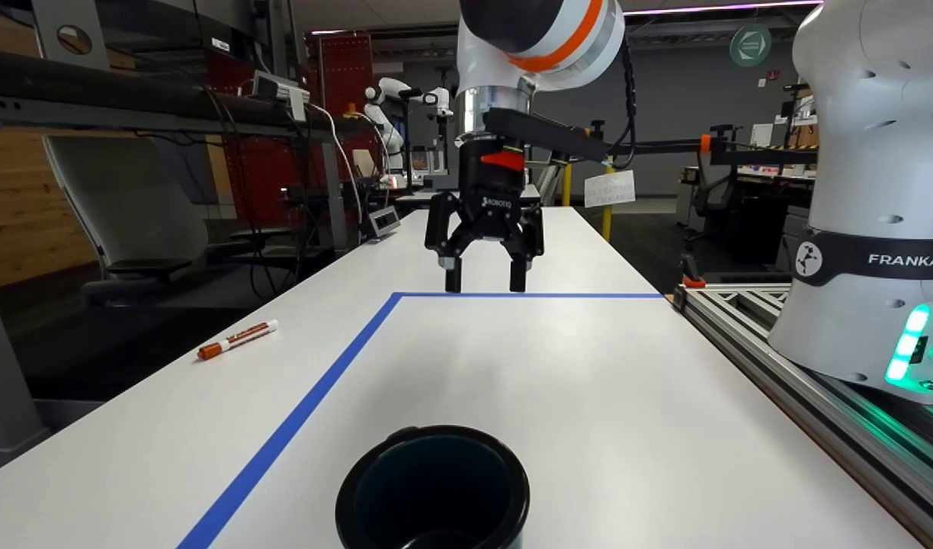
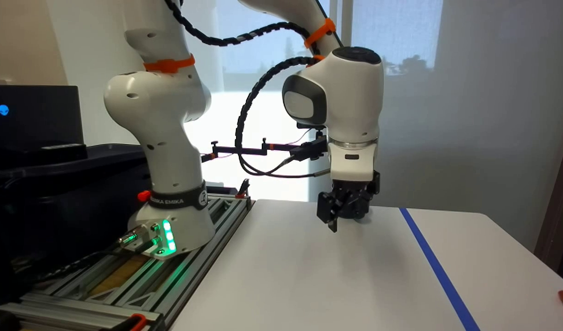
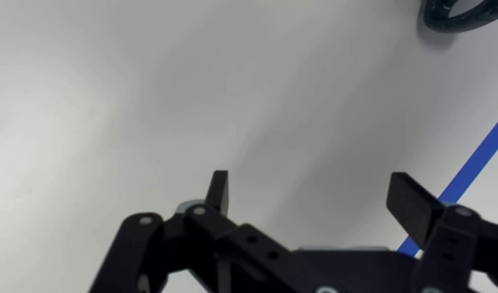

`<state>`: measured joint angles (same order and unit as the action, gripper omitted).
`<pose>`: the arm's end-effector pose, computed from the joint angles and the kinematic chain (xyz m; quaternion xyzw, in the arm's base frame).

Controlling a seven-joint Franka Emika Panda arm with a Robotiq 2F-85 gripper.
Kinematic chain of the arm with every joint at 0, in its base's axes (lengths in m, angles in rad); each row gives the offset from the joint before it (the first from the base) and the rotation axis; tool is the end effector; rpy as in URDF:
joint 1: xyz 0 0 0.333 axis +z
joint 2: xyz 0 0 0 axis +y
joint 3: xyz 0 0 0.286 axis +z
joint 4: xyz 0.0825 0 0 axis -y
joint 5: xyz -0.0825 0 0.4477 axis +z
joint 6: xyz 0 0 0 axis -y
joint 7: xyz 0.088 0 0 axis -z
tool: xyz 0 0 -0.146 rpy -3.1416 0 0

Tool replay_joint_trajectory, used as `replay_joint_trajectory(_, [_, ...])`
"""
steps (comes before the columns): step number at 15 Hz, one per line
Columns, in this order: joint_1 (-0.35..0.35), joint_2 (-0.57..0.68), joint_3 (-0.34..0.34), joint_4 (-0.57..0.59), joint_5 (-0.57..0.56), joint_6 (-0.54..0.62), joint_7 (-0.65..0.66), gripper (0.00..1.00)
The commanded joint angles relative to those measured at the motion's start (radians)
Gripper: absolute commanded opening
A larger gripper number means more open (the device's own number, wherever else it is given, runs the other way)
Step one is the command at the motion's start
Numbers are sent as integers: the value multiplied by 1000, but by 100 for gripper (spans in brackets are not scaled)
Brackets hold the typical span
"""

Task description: Remove the marker from the cup and put it on the table

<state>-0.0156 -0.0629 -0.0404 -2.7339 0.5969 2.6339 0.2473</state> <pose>0.4217 -0.0264 0.1123 -0.9053 0.4009 0.0313 0.1370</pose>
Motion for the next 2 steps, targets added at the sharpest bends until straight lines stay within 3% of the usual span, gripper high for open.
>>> replay_joint_trajectory(1, [-3, -1, 2, 0, -3, -2, 3, 100])
replay_joint_trajectory(2, [-3, -1, 2, 0, -3, -2, 3, 100])
